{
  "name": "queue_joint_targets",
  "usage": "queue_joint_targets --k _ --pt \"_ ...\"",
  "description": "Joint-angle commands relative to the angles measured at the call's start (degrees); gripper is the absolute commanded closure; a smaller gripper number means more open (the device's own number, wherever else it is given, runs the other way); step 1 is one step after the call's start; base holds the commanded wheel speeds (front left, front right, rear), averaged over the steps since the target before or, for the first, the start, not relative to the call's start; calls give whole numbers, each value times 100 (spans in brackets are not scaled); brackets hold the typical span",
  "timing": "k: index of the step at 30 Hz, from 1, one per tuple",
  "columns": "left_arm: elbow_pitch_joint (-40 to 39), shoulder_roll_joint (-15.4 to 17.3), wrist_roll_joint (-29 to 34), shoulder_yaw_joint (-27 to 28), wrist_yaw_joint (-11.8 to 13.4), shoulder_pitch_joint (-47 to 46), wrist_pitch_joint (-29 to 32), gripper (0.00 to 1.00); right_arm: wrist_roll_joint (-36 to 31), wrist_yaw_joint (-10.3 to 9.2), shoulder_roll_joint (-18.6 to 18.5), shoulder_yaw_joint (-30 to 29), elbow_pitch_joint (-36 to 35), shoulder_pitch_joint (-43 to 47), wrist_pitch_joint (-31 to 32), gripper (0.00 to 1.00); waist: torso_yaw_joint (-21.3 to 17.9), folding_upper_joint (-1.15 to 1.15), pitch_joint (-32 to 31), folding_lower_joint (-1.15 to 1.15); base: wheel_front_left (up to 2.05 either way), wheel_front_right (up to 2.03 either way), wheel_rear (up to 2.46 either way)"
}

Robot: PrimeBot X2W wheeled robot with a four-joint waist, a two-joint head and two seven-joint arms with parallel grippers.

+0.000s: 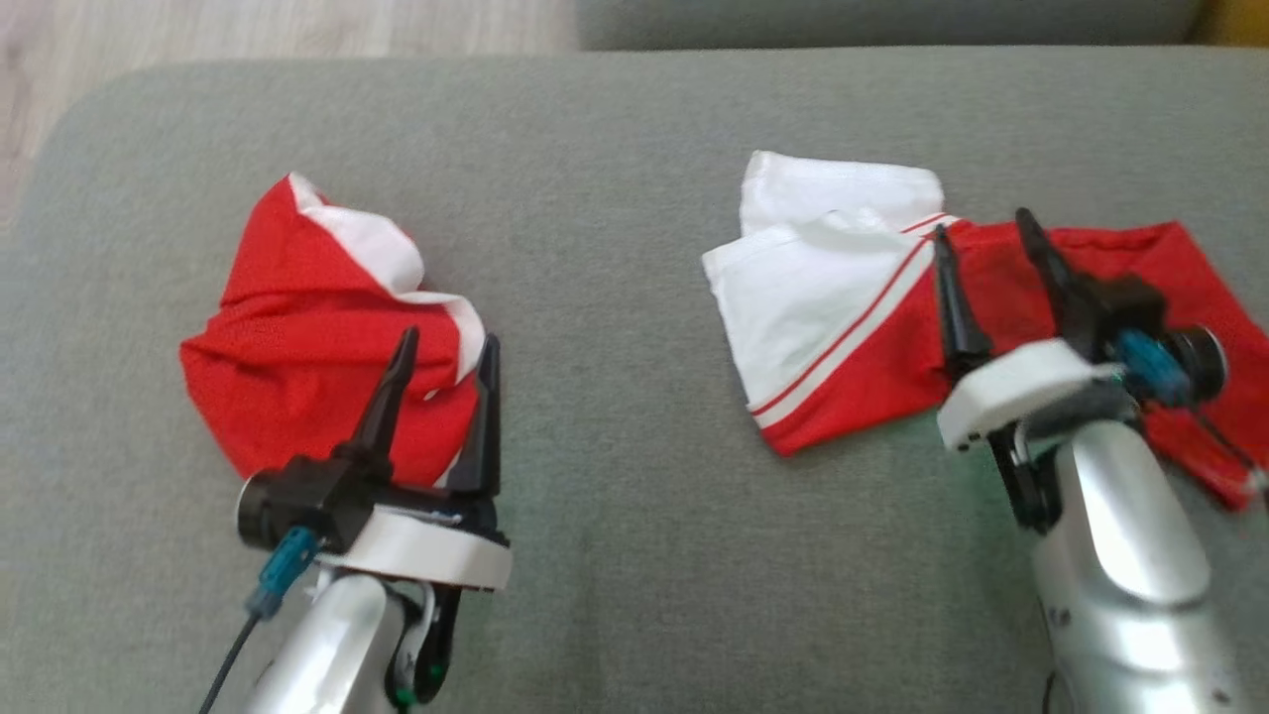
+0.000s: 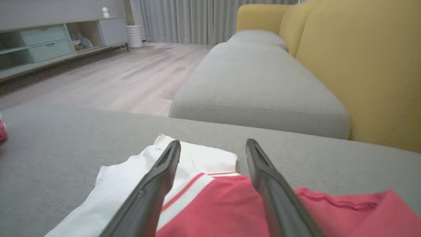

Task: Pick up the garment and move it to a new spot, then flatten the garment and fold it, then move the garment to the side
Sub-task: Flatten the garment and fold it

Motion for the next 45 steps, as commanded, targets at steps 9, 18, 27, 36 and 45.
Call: queue_joint_targets --k 9,18,27,36,45 --pt "7 -123 173 297 -172 -297 -71 0 -228 -4 -13 372 1327 -987 643 0 263 0 227 -1 0 0 0" --pt "89 -191 307 449 -253 -274 -71 0 -118 -4 -32 616 2138 -1325 584 100 233 0 200 -1 0 0 0" --pt "108 -222 376 595 -262 -178 -71 0 64 -4 -14 709 2040 -1357 -301 100 2 0 68 -1 0 0 0" --pt "-39 -172 447 977 -210 -39 -71 0 800 -4 -8 936 5 -864 -763 100 -344 0 -252 -1 0 0 0" --pt "-83 -172 492 1120 -211 136 -71 0 726 -4 -8 1699 -811 385 -765 100 -488 0 -510 -1 0 0 0"
